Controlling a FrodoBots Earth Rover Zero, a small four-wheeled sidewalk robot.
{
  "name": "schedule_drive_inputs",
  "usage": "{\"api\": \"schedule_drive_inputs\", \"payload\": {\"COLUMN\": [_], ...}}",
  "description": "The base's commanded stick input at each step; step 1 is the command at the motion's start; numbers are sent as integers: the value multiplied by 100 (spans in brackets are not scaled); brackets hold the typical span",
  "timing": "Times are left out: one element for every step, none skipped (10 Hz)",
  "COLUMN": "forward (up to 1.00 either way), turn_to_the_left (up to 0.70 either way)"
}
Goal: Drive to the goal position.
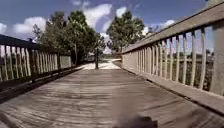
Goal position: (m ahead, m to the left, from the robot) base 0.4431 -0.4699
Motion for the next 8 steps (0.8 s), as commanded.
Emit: {"api": "schedule_drive_inputs", "payload": {"forward": [85,85,85,85,85,85,85,85], "turn_to_the_left": [-11,0,0,0,0,0,0,0]}}
